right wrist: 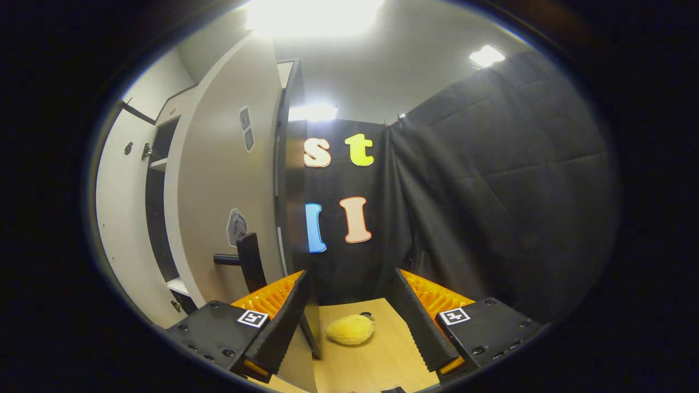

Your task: Grab one shoe with the right hand and put it into the shoe cabinet, grab the other shoe with the left hand and put it into the shoe cabinet; then close the right door with the right hand and the left door with the left hand.

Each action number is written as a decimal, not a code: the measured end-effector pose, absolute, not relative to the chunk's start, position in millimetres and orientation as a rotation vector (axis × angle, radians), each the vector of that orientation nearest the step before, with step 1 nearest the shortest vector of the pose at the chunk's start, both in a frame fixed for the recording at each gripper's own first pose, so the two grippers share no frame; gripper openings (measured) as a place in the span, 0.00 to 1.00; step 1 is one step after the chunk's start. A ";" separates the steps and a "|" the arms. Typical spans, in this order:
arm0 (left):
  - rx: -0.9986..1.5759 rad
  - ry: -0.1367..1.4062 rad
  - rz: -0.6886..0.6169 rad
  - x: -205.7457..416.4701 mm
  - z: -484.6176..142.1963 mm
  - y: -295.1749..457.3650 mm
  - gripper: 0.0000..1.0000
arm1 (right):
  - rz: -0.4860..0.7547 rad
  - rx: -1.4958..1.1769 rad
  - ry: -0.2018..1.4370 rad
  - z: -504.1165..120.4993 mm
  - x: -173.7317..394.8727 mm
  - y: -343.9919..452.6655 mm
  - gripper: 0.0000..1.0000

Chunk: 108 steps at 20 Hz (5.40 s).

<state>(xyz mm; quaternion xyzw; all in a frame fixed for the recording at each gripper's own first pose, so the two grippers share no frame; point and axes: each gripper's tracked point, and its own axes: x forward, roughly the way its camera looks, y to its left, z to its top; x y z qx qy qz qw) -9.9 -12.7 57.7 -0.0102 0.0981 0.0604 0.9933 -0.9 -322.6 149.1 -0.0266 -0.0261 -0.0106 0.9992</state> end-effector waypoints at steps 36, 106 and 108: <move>-0.075 0.133 0.711 -133.7 128.3 152.1 0.96 | 0.601 -0.073 0.243 15.9 -69.1 -163.7 0.98; 0.097 0.080 -0.088 118.1 150.6 145.1 0.96 | -0.030 -0.028 0.159 34.2 -73.6 -191.0 0.98; 0.091 0.047 0.005 104.5 160.1 160.1 1.00 | -0.015 -0.014 0.130 50.8 -64.9 -183.4 0.98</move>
